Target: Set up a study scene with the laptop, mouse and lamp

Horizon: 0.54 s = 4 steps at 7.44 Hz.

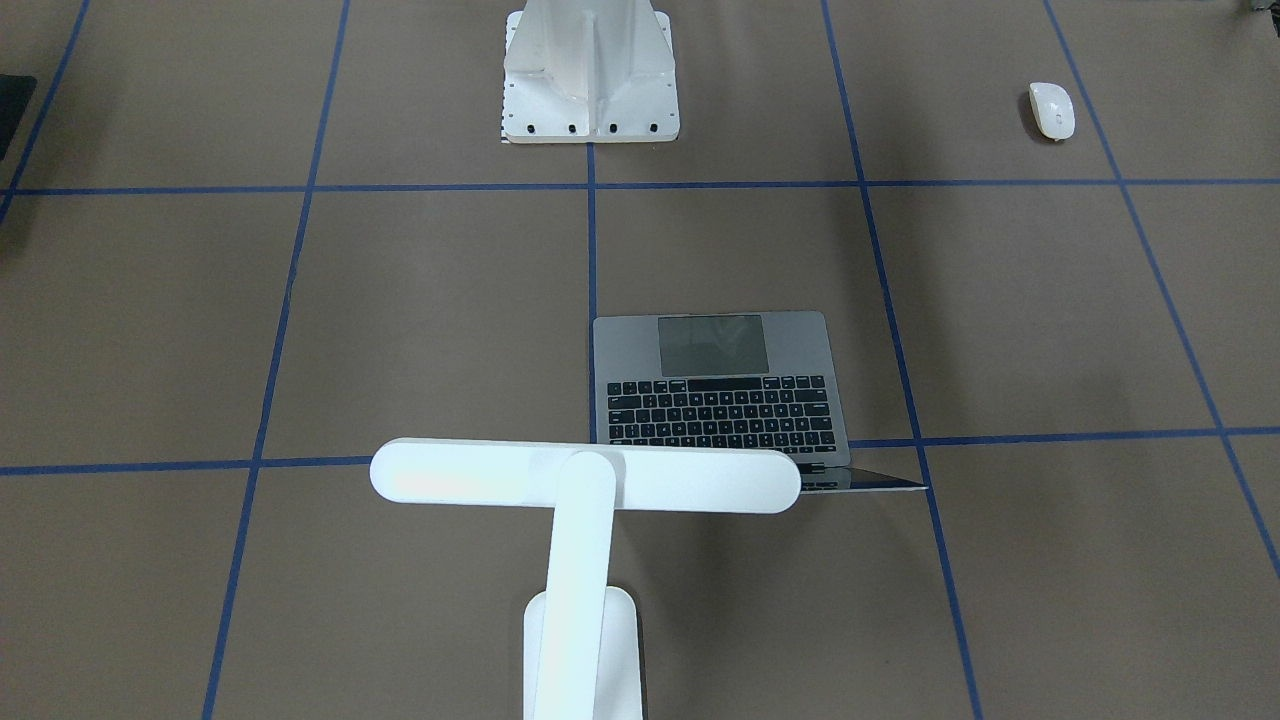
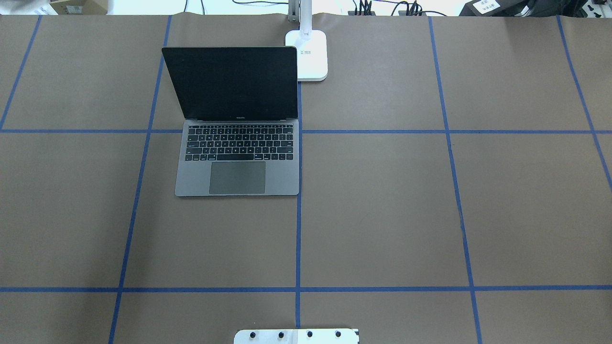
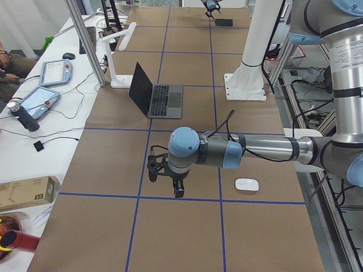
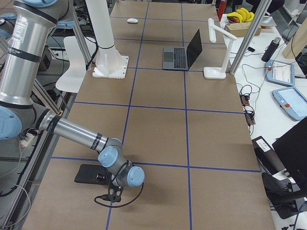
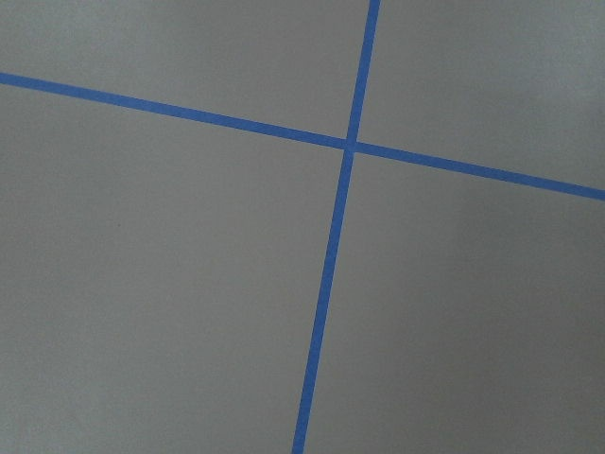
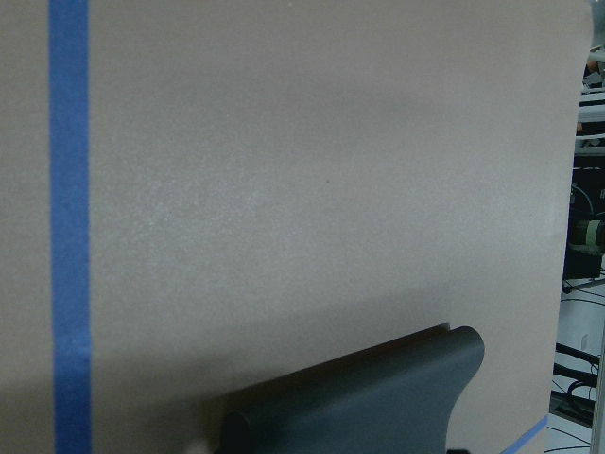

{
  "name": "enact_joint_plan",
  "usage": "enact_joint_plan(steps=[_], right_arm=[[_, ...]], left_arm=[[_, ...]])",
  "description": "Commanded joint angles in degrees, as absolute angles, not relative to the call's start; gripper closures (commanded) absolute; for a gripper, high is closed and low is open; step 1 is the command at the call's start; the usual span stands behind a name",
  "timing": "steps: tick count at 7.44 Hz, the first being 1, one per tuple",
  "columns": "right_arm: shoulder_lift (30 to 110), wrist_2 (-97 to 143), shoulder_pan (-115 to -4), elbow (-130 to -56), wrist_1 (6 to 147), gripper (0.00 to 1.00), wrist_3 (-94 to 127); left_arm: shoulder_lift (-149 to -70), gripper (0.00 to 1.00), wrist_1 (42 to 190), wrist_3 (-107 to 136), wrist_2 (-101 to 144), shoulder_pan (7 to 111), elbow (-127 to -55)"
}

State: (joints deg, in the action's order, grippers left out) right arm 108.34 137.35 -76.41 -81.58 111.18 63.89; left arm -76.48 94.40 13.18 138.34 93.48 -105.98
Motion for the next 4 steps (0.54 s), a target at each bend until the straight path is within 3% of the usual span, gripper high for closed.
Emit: enact_joint_plan(steps=[1,4], right_arm=[[108.11,137.29,-75.68,-80.17,111.09,0.22,64.07],[108.19,136.76,-74.71,-79.54,111.09,0.29,63.98]], left_arm=[[-76.2,0.0,94.39,12.57,138.34,93.69,-106.0],[-76.2,0.0,94.39,12.57,138.34,94.04,-106.0]])
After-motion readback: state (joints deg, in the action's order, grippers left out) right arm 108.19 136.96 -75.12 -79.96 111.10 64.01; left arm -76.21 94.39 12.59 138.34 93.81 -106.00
